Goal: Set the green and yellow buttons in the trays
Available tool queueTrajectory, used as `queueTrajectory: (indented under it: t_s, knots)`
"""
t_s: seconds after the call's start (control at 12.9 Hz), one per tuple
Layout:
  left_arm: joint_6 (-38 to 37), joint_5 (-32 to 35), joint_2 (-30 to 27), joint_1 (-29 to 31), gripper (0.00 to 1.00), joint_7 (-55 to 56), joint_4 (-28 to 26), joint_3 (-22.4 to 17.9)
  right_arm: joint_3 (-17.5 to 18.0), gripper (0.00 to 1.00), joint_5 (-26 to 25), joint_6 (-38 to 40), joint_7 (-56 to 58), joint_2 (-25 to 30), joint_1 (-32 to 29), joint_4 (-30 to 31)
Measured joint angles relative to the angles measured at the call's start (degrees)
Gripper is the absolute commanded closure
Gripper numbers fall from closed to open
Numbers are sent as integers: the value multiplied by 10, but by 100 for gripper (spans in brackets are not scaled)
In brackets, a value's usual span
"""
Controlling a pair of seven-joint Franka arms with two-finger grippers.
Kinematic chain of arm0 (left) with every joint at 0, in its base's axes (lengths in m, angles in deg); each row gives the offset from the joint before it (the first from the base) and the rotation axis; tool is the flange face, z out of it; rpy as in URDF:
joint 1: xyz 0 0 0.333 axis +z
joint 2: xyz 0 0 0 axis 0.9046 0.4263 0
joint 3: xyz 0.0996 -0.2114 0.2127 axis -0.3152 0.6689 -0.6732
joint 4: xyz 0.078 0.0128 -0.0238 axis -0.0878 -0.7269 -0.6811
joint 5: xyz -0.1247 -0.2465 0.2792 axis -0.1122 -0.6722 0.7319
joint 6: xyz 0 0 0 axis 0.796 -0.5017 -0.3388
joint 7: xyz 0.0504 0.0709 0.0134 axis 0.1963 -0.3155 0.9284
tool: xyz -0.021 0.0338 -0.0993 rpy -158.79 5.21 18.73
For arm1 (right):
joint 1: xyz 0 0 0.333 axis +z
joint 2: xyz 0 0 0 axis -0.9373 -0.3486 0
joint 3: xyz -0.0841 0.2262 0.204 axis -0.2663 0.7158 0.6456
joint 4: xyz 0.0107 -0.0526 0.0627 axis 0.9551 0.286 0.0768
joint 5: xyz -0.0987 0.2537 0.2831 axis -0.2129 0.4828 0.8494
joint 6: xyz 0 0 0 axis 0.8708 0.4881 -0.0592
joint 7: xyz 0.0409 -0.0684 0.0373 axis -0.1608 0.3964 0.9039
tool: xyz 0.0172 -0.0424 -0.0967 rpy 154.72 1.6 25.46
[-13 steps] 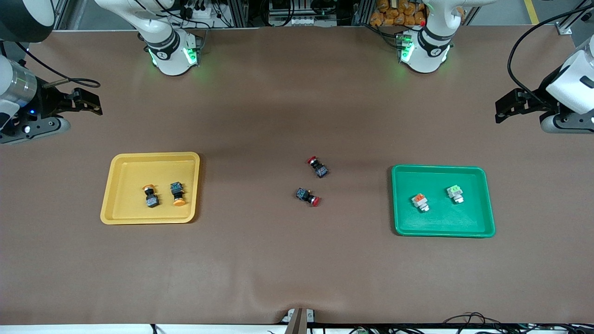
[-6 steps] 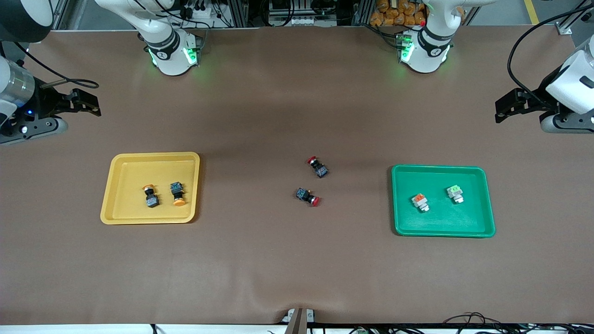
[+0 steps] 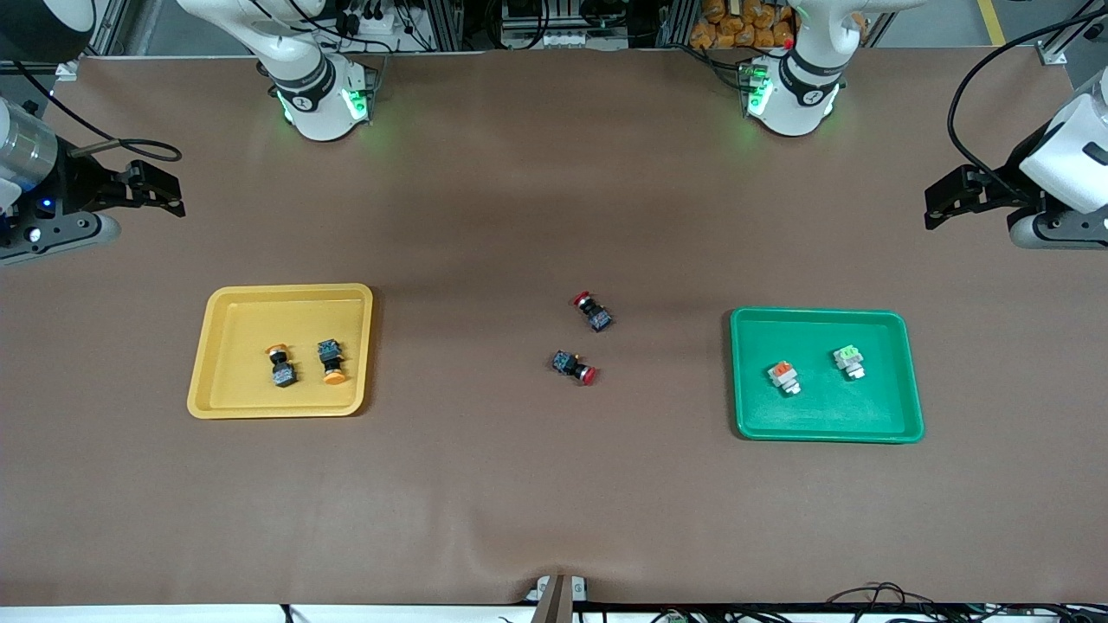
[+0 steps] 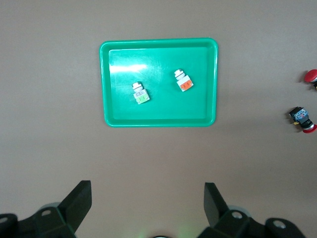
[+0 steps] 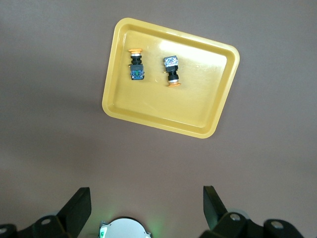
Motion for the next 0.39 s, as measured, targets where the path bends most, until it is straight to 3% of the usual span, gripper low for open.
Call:
queueTrajectory:
  t_s: [0.39]
  knots:
    - [0,0,0,3,0,0,0,0,0,0,0,0,0,0,0,0]
